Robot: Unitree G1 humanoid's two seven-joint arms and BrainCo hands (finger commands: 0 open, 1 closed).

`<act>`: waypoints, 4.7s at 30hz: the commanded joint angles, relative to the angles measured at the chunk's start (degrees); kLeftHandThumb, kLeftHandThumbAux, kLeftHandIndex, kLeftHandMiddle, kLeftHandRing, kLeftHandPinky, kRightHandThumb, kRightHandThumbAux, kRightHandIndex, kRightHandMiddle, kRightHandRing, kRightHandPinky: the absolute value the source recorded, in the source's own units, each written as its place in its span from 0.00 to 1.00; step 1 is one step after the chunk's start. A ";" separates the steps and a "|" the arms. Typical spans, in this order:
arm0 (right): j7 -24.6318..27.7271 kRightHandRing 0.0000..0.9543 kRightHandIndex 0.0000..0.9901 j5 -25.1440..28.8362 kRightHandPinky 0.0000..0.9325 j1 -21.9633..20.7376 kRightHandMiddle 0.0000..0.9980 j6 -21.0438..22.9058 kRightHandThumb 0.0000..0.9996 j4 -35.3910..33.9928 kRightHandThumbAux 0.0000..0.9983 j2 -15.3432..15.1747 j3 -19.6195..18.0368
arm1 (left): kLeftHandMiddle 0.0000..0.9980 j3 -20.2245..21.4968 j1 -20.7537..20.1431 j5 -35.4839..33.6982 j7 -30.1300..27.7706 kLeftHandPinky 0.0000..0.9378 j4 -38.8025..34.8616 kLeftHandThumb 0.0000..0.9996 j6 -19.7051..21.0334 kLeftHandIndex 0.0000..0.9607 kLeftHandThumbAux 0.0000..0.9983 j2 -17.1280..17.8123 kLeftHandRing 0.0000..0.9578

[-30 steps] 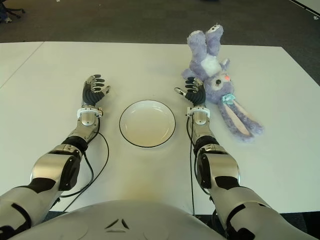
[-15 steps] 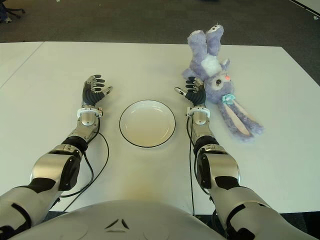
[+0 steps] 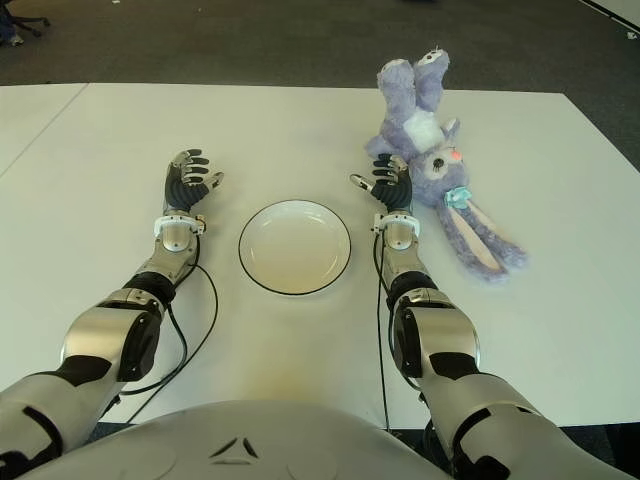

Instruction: Put the doll into the plate.

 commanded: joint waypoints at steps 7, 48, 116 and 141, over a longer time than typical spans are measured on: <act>-13.80 0.19 0.13 -5.23 0.17 9.10 0.17 -8.01 0.17 4.73 0.71 7.37 5.14 | 0.34 -1.91 11.11 1.75 0.24 0.37 7.10 0.13 6.01 0.26 0.83 -3.70 0.37; -24.89 0.00 0.00 -11.01 0.01 6.13 0.00 -28.88 0.10 3.84 0.35 4.79 12.25 | 0.33 -0.83 11.10 0.86 -1.83 0.35 7.11 0.13 5.81 0.25 0.81 -3.61 0.36; 1.88 0.00 0.12 -9.76 0.00 -13.96 0.00 -0.78 0.16 4.99 0.54 -11.88 8.66 | 0.33 -0.34 10.40 0.51 -3.05 0.33 7.31 0.16 7.09 0.25 0.82 -3.59 0.34; 6.61 0.00 0.18 -14.69 0.00 -16.07 0.00 1.27 0.20 5.11 0.61 -23.65 15.21 | 0.31 0.12 10.61 -0.27 -4.08 0.32 7.26 0.16 6.69 0.23 0.80 -4.08 0.33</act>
